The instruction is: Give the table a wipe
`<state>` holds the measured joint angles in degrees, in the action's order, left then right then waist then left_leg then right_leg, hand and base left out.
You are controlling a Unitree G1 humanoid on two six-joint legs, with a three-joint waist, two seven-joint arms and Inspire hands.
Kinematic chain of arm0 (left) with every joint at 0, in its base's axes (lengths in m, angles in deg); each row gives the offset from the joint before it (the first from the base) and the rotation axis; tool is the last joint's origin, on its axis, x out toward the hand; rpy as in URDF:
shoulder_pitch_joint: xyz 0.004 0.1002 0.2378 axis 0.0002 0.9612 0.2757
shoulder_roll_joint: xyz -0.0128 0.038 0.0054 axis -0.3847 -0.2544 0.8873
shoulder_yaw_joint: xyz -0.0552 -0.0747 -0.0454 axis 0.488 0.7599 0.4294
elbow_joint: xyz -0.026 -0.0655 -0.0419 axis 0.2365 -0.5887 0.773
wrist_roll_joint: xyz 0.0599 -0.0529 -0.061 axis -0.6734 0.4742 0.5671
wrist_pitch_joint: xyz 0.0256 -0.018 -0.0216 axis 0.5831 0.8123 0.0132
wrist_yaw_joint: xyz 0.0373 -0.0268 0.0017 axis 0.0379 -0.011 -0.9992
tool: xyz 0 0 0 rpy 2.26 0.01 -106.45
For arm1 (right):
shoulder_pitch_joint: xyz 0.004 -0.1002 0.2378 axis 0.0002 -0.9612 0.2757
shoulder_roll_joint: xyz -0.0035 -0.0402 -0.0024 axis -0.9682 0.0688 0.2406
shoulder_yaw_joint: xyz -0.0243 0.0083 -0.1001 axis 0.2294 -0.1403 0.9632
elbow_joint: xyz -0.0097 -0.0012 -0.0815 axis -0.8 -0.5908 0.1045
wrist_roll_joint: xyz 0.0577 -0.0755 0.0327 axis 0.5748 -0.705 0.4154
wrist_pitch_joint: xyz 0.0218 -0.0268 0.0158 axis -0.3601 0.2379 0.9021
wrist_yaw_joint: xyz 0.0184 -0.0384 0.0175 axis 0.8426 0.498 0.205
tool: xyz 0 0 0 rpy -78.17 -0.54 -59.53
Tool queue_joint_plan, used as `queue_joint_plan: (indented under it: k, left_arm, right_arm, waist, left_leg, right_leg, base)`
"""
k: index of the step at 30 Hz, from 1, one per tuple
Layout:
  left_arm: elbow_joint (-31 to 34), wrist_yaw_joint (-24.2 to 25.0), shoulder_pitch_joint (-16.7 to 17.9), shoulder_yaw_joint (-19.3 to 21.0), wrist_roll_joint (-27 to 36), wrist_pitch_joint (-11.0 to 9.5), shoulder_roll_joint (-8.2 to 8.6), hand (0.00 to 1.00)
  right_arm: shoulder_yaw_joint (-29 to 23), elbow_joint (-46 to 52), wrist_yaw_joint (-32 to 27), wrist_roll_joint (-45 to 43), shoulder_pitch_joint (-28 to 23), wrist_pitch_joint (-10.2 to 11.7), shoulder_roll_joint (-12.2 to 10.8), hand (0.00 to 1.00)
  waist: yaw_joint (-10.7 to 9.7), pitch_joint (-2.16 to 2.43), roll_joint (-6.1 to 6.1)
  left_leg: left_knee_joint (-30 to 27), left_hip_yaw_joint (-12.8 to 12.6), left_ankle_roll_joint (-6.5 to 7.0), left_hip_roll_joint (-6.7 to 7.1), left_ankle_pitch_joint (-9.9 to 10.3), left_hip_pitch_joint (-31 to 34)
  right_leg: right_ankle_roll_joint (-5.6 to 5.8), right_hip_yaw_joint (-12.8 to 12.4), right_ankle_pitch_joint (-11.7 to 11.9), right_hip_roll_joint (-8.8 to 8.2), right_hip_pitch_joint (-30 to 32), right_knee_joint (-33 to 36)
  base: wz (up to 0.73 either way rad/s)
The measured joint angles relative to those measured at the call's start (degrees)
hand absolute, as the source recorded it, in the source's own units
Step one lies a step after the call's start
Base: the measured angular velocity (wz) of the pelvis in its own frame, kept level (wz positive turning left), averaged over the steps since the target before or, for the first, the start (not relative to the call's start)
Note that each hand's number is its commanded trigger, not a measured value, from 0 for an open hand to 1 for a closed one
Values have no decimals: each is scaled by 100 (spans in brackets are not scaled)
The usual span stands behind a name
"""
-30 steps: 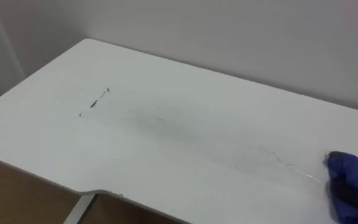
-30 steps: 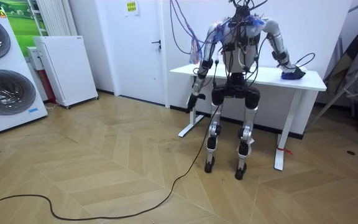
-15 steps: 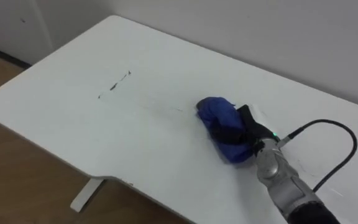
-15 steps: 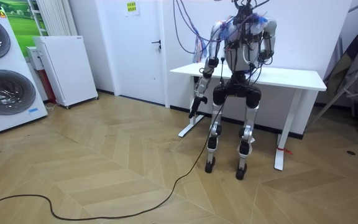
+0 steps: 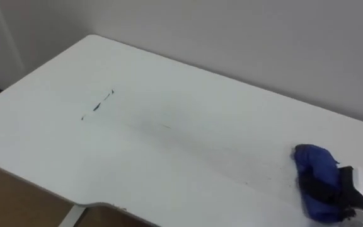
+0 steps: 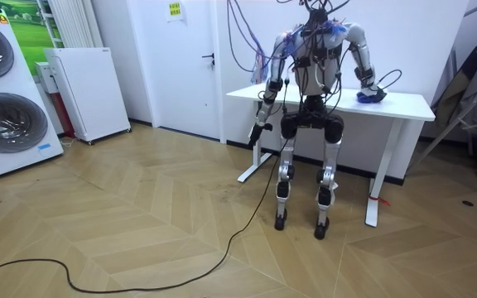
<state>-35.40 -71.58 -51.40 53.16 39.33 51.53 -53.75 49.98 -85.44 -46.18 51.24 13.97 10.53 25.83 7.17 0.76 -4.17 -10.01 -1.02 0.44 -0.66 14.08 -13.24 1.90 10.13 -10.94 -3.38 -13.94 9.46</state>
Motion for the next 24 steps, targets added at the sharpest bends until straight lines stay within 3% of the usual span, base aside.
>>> queue_joint_plan:
  k: [2, 4, 6, 9, 10, 11, 13, 14, 15, 17, 18, 19, 20, 21, 22, 24]
  left_arm:
    - [-215, -100, -80, -189, 105, 36, 42, 0]
    - [-458, -136, -221, -217, 105, 175, 151, 0]
    - [-492, -149, -251, -320, 120, 241, 212, 0]
    - [-423, -125, -239, -452, 266, 379, 263, 0]
    - [-408, -119, -239, -540, 387, 390, 266, 0]
    - [-409, -116, -238, -560, 380, 390, 266, 0]
    - [-378, -128, -230, -548, 377, 388, 245, 0]
    - [-378, -128, -221, -509, 383, 389, 231, 0]
    - [-376, -128, -219, -384, 385, 386, 204, 0]
    - [-382, -121, -245, -263, 381, 348, 141, 0]
    - [-392, -118, -289, -156, 384, 292, 92, 0]
    - [-399, -116, -383, -48, 387, 197, -15, 0]
    - [-401, -115, -449, -23, 384, 152, -73, 0]
    - [-395, -116, -558, 98, 378, 57, -158, 0]
    - [-392, -101, -642, 120, 379, 9, -275, 0]
    - [-357, -78, -792, 116, 375, 6, -451, 0]
  right_arm:
    - [275, -50, -5, 27, 329, -259, -138, 100]
    - [614, 75, 54, 17, 633, -687, -429, 100]
    - [1029, 515, 269, -68, 670, -960, -614, 100]
    - [1638, 980, 681, -515, 972, -1178, -1058, 100]
    - [1814, 984, 730, -537, 1108, -1164, -1196, 100]
    - [1859, 977, 763, -547, 1156, -1156, -1244, 100]
    - [2000, 712, 802, -524, 1485, -1028, -1277, 100]
    - [2021, 624, 797, -511, 1564, -994, -1277, 100]
    - [2021, 460, 765, -494, 1675, -922, -1270, 100]
    - [2008, 267, 667, -420, 1762, -744, -1227, 100]
    - [2003, 114, 575, -396, 1803, -666, -1225, 100]
    - [1991, -15, 498, -274, 1822, -602, -1213, 100]
    - [1990, -47, 465, -174, 1803, -580, -1180, 100]
    - [1987, -180, 405, -9, 1743, -481, -1116, 100]
    - [1985, -264, 370, 41, 1764, -377, -1102, 100]
    - [1984, -298, 228, 104, 1766, -220, -1096, 100]
  waist:
    - [115, 6, 64]
    - [188, -2, 93]
    - [372, -3, 103]
    - [572, -20, 83]
    - [611, -78, 108]
    - [632, -81, 112]
    - [998, -127, 143]
    - [1078, -126, 145]
    - [1112, -154, 114]
    - [1131, -166, 103]
    - [1257, -126, 170]
    - [1307, -136, 164]
    - [1319, -141, 143]
    - [1426, -123, 106]
    - [1459, -128, 79]
    - [1460, -113, 5]
  left_leg:
    - [-16, -22, -12, -24, 34, -38]
    - [-81, -17, -47, -86, 54, -27]
    - [-86, 25, -88, -115, 79, -14]
    - [-215, 43, -98, -172, 79, 183]
    - [-301, 110, -118, -172, 89, 212]
    - [-361, 119, -113, -161, 105, 234]
    - [-578, -45, -105, -144, 198, 299]
    - [-597, -81, -103, -147, 214, 323]
    - [-702, -80, -86, -142, 227, 433]
    - [-806, -159, -57, -247, 289, 584]
    - [-831, -380, -65, -459, 320, 677]
    - [-895, -461, -123, -603, 311, 718]
    - [-905, -523, -141, -641, 302, 706]
    - [-910, -716, -189, -732, 304, 674]
    - [-929, -753, -242, -793, 300, 704]
    - [-987, -744, -357, -925, 281, 843]
  right_leg:
    - [28, -32, 17, 44, 1, 11]
    - [-57, -141, 77, 146, 79, 40]
    - [-131, -184, 126, 224, 176, 52]
    - [-230, -158, 130, 258, 478, 217]
    - [-252, -91, 92, 244, 543, 310]
    - [-251, -68, 46, 219, 599, 391]
    - [-257, -44, -145, 126, 959, 978]
    - [-260, -25, -152, 117, 1037, 1061]
    - [-264, 90, -150, 75, 1146, 1136]
    - [-266, 158, -90, 80, 1222, 1057]
    - [-120, 283, -7, 128, 1217, 1081]
    - [-75, 744, -139, -179, 1242, 1606]
    - [-4, 895, -220, -420, 1241, 1815]
    - [134, 1053, -346, -896, 1143, 2038]
    - [245, 1043, -339, -1197, 1048, 1909]
    - [352, 1058, -142, -1461, 927, 1357]
  base:
    - [-58]
    - [-51]
    - [-57]
    - [-32]
    - [5]
    - [6]
    - [-29]
    - [-41]
    - [-25]
    - [-24]
    - [-20]
    - [-7]
    - [15]
    - [8]
    - [0]
    - [3]
